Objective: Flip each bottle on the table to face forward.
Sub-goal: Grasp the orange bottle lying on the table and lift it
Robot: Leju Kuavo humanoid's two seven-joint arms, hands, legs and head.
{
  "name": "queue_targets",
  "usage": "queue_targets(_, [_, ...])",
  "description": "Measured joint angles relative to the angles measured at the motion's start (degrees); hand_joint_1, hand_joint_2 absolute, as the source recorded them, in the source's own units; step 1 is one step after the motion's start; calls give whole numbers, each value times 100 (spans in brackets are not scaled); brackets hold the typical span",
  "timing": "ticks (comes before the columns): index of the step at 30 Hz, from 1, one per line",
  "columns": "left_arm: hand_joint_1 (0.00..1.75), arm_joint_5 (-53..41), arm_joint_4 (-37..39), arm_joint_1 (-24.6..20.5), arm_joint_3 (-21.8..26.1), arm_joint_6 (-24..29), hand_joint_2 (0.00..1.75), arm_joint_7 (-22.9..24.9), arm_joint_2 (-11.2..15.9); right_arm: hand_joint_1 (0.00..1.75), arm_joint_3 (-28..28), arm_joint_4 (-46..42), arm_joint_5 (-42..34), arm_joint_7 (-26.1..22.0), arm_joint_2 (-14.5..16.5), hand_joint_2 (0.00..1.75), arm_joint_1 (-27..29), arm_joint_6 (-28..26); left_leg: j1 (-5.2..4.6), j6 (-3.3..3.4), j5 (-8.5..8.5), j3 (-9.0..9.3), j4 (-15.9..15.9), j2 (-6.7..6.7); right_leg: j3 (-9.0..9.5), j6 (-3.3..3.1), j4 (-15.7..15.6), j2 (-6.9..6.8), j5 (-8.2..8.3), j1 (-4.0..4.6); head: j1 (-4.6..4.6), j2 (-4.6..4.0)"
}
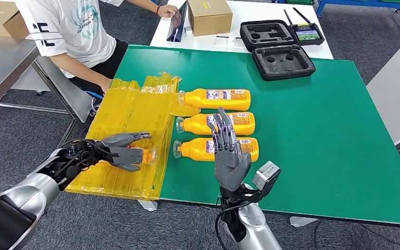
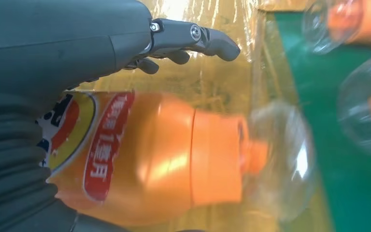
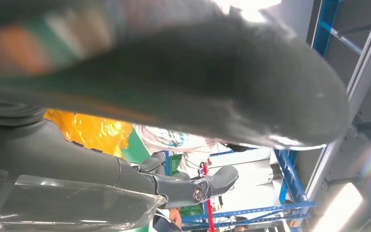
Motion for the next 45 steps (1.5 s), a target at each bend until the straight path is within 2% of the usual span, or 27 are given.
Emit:
queue_targets(7, [0, 713, -297, 331, 462, 24, 0, -210, 98, 0, 78, 210, -49, 0, 0, 0, -30, -81, 0, 0, 1, 7, 0, 0, 7, 0, 0, 0, 0, 0, 1, 0])
queue_targets(9, [0, 779, -399, 440, 578, 267, 0, -287, 110, 0, 98, 271, -60, 0, 0, 0, -38, -99, 0, 0, 1, 7, 0, 0, 5, 0, 0, 0, 0, 0, 1, 0])
queue_targets(11, [0, 788, -494, 558, 702, 780, 0, -342, 100, 0, 127, 320, -62, 0, 0, 0, -42, -121, 0, 0, 2, 6, 1, 1, 2, 0, 0, -1, 0, 0, 1, 0])
queue_targets(12, [0, 725, -538, 621, 767, 1219, 0, -366, 76, 0, 140, 335, -61, 0, 0, 0, -42, -133, 0, 1, 2, 5, 1, 1, 0, 0, 0, -1, 0, 0, 2, 0])
queue_targets(13, [0, 581, -587, 695, 851, 1899, 0, -405, 29, 0, 156, 346, -60, 0, 0, 0, -42, -149, 0, 1, 2, 3, 2, 1, -3, 0, -1, -1, 0, -1, 1, 0])
queue_targets(16, [0, -351, -753, 877, 1141, 4886, 0, -587, -204, 0, 208, 354, -48, 2, 3, 0, -37, -181, -1, 2, 2, -4, 3, 0, -6, 0, -1, -2, 0, -2, 1, 0])
queue_targets(17, [0, -682, -827, 921, 1247, 5610, 0, -651, -276, 0, 225, 356, -45, 5, 5, 0, -36, -181, -2, 2, 2, -5, 3, 0, -5, 1, -1, -2, 0, -2, 2, 0])
queue_targets(18, [0, -960, -918, 976, 1366, 6000, 0, -713, -343, 0, 244, 359, -44, 9, 8, 0, -36, -180, -3, 1, 2, -5, 3, -1, -6, 1, -1, -3, 0, -3, 1, 0])
queue_targets(19, [0, -1167, -1025, 1047, 1505, 6137, 0, -762, -405, 0, 262, 365, -44, 13, 11, 0, -35, -180, -4, 1, 0, -5, 3, 1, -7, 1, -1, -1, 0, -3, 1, 0])
queue_targets(26, [0, -2893, -2407, 1793, 2733, 6092, 0, -843, -829, 0, 384, 497, -27, 28, 15, 0, -69, -165, -1, -2, -3, -7, 3, 10, -18, 1, -1, 10, -1, -1, -1, 0])
queue_targets(29, [0, -2924, -3037, 2049, 3149, 6092, 0, -842, -1013, 0, 436, 570, 185, 85, 8, 0, -143, -277, 0, -3, -3, -8, 2, 10, -18, 1, -1, 10, -1, 0, 0, -1])
queue_targets(33, [0, -2386, -3649, 2286, 3594, 6090, 0, -842, -1228, 0, 473, 640, 798, 394, -75, 0, -277, -713, 0, -3, -3, -8, 2, 9, -17, 1, -2, 9, -1, 0, 1, -1])
queue_targets(37, [0, -2206, -3922, 2432, 3807, 6088, 0, -841, -1305, 0, 474, 688, 961, 500, -150, 175, -346, -836, 0, -3, -2, -9, 2, 7, -15, 1, -2, 7, 0, 0, 1, 0])
queue_targets(40, [0, -1404, -4015, 2497, 3853, 6087, 0, -842, -1322, 0, 473, 710, 1536, 849, -232, 175, -397, -1152, -1, -2, -2, -9, 2, 6, -15, 1, -2, 8, 0, -1, 1, 0])
queue_targets(43, [0, 561, -4022, 2600, 3800, 6054, 0, -840, -1248, 0, 437, 752, 3038, 1749, -488, 175, -503, -1636, -2, -2, -3, -9, 2, 6, -14, 1, -2, 8, 0, -2, -1, -1])
queue_targets(45, [0, 1745, -4040, 2766, 3747, 5955, 0, -838, -1150, 0, 349, 847, 4065, 2417, -723, 175, -598, -1748, -3, -2, -3, -10, 2, 6, -14, 1, -3, 8, 0, -2, -1, -1])
